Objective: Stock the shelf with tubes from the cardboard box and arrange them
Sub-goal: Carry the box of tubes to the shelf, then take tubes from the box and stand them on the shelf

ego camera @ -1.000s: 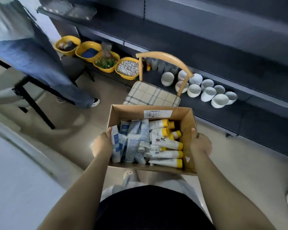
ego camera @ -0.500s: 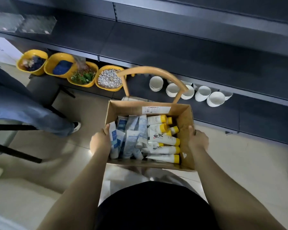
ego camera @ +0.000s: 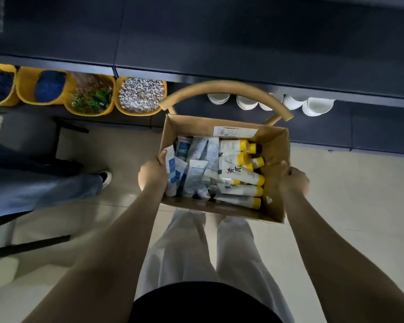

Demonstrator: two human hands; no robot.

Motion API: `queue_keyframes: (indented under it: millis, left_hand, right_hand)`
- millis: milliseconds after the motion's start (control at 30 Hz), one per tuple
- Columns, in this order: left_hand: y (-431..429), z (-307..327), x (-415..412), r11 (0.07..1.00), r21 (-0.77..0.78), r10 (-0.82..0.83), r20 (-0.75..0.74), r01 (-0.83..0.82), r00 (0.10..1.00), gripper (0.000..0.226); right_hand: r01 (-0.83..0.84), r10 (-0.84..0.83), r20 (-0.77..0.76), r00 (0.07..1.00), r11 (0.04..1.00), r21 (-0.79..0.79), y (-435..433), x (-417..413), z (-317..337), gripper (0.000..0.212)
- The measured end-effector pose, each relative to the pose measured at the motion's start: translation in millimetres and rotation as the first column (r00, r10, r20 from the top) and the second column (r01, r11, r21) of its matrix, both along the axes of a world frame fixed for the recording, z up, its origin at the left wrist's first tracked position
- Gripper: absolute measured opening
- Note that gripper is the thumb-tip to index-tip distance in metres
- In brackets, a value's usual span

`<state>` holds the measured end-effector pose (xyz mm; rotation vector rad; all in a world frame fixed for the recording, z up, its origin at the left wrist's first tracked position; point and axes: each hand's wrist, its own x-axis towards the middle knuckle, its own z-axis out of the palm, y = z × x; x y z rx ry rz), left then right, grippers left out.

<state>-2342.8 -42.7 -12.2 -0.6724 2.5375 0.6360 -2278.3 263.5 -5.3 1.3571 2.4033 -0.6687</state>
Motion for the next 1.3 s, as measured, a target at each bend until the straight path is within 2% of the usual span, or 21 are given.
queue_keyframes:
  millis: [367,567,667,800,900,967,1033,1133,1200,1300]
  left_hand:
    - [-4,-63,-37,0.999,0.049,-0.001,0.030,-0.001,1.000,0.058]
    - [-4,-84,-31,0.999,-0.046,-0.009,0.022,0.010,1.000,0.059]
    - [-2,-82,-27,1.000,0.006,0.028,0.028,-0.028,0.999,0.057]
    - [1,-70,-19,0.982,0.157,0.096,0.041,-0.101,0.995,0.057]
    - [7,-55,-9,0.979,0.184,0.087,0.010,-0.087,0.996,0.055]
    - [11,-47,1,0.973,0.210,0.103,-0.047,-0.090,0.994,0.051]
    - [14,-42,13,0.980,0.200,0.030,-0.200,0.011,0.979,0.046]
    - [27,-40,21,0.965,0.117,-0.173,-0.387,0.234,0.906,0.040]
    - [42,-45,14,0.916,0.189,-0.278,-0.341,0.355,0.898,0.039]
    - [67,-63,-13,0.830,0.410,-0.331,-0.185,0.379,0.925,0.043]
  right_hand:
    - [0.014,-0.014,0.000,1.000,0.999,-0.032,-6,-38,-58,0.054]
    - [0.060,-0.060,0.032,0.998,0.998,-0.002,-9,-33,-77,0.056]
    - [0.074,-0.073,0.013,0.997,0.995,-0.067,-10,-29,-73,0.055]
    - [0.075,-0.084,-0.027,0.996,0.966,-0.247,-8,-27,-55,0.047]
    - [-0.002,-0.019,-0.092,0.996,0.975,-0.223,-11,-22,-36,0.040]
    - [0.004,-0.035,-0.170,0.985,0.984,-0.176,-17,-14,-27,0.035]
    - [0.056,-0.091,-0.281,0.955,0.990,-0.132,-23,-3,-19,0.037]
    - [-0.065,0.028,-0.394,0.919,0.995,-0.080,-29,11,-22,0.028]
    - [-0.155,0.090,-0.331,0.939,0.973,-0.173,-33,15,-30,0.025]
    - [-0.232,0.180,-0.172,0.968,0.902,-0.364,-39,13,-46,0.032]
